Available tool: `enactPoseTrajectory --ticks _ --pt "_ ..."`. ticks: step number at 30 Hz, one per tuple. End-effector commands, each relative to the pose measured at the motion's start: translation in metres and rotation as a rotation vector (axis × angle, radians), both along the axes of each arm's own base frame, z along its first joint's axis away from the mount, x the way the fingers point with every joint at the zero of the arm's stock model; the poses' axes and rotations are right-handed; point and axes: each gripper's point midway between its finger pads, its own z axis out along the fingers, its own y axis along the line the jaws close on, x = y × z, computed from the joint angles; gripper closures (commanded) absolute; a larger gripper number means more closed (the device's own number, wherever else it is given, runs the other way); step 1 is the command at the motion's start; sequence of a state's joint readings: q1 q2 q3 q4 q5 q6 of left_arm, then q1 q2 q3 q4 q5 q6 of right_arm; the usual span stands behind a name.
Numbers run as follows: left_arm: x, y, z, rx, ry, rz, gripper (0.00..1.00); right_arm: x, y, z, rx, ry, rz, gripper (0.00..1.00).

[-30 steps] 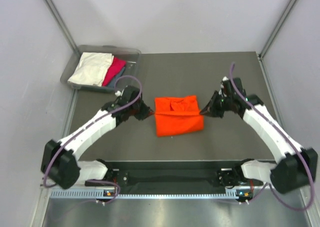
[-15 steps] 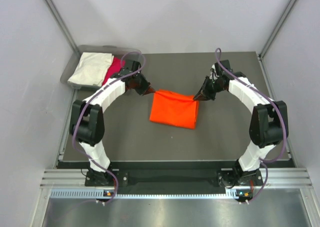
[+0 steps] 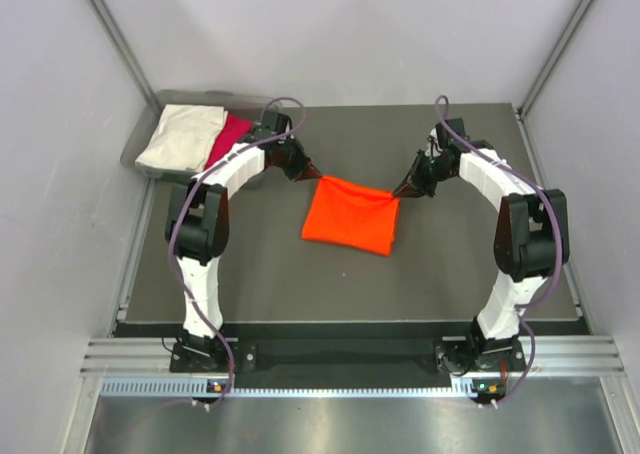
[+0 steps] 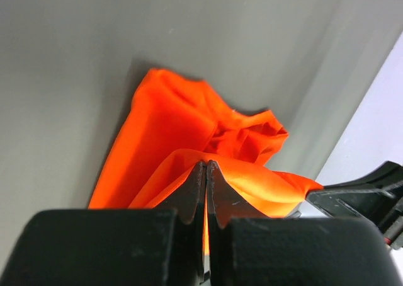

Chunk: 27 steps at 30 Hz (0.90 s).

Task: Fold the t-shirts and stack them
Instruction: Fold the tshirt

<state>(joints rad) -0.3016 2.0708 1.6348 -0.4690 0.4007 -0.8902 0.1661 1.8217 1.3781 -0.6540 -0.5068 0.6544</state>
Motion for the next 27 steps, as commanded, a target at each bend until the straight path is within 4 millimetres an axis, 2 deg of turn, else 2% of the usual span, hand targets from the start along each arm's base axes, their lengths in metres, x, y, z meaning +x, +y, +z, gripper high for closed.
enactPoseTrajectory --ticks 1,2,4,6,8,9,13,15,18,22,27 --pt "0.026 -0.011 0.016 -0.053 -0.098 -0.027 1.0 0.02 -0.009 0.004 -0.005 -0.045 -0.008 1.0" --pt "0.027 -0.013 0.008 -0.055 -0.084 -0.028 1.0 0.023 -0.013 0.003 -0.007 -0.046 -0.013 1.0" --pt "0.034 -0.014 0.007 -0.056 -0.091 -0.021 1.0 0.026 -0.017 -0.003 -0.01 -0.036 -0.021 1.0" --pt "0.038 -0.013 -0.002 -0.042 -0.082 -0.01 1.0 0.032 -0.021 -0.009 -0.01 -0.03 -0.024 1.0" --pt "0.044 -0.011 -0.007 -0.032 -0.084 0.003 1.0 0.04 -0.023 -0.008 -0.005 -0.037 -0.022 1.0" --pt "0.046 -0.012 -0.006 -0.036 -0.087 0.012 1.0 0.043 -0.024 -0.015 -0.004 -0.02 -0.023 1.0" --pt "0.06 -0.012 -0.01 -0.028 -0.094 0.029 1.0 0.052 -0.023 -0.023 0.01 -0.011 -0.011 1.0" --pt "0.061 -0.011 -0.023 -0.015 -0.055 0.035 1.0 0.058 -0.024 -0.028 0.018 -0.004 -0.012 0.99" --pt "0.068 -0.006 -0.02 0.002 -0.078 0.063 1.0 0.063 -0.021 -0.031 0.038 0.006 -0.002 0.99" --pt "0.066 0.005 -0.018 0.047 -0.093 0.096 1.0 0.067 -0.021 -0.034 0.032 0.007 0.004 0.98" --pt "0.063 0.01 -0.031 0.054 -0.043 0.115 1.0 0.075 -0.022 -0.042 0.033 0.015 0.001 0.95"
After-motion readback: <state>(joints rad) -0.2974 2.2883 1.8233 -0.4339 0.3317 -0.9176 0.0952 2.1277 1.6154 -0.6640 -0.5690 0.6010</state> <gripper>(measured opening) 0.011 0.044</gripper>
